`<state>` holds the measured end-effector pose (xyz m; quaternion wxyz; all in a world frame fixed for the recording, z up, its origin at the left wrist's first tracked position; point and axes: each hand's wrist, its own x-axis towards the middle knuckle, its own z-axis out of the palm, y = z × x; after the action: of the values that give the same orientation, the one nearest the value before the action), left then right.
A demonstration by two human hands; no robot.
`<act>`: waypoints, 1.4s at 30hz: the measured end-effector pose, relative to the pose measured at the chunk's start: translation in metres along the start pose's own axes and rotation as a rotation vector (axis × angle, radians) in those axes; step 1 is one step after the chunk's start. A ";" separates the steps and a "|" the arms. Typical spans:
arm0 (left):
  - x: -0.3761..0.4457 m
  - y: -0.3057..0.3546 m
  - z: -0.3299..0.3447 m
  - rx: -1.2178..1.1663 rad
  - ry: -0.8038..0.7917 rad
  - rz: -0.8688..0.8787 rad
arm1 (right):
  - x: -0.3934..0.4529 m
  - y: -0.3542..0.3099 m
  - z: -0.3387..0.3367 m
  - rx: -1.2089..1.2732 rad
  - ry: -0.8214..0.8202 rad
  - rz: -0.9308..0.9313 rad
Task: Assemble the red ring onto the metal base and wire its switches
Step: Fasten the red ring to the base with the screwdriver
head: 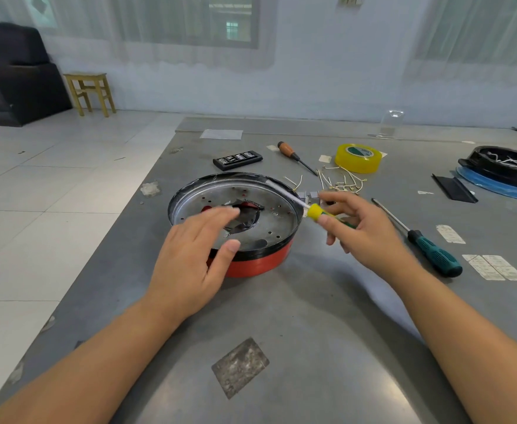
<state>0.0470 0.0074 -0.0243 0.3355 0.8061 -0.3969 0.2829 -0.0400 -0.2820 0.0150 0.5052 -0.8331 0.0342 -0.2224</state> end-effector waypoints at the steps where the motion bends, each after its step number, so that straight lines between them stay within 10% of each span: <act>1: 0.001 0.001 0.000 -0.012 0.040 -0.023 | 0.000 -0.005 0.003 0.044 -0.047 0.012; 9: 0.006 -0.007 0.002 0.111 0.180 0.022 | 0.014 -0.046 0.012 0.143 -0.293 -0.046; 16: 0.011 -0.012 0.001 0.171 0.246 0.018 | 0.040 -0.057 0.040 0.774 -0.074 0.056; 42: 0.002 -0.022 0.006 0.218 -0.106 0.090 | 0.081 -0.035 0.086 0.393 0.115 -0.131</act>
<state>0.0672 0.0117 -0.0338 0.2111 0.8330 -0.4169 0.2962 0.0614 -0.2165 0.0383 0.6395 -0.7051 -0.0351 -0.3043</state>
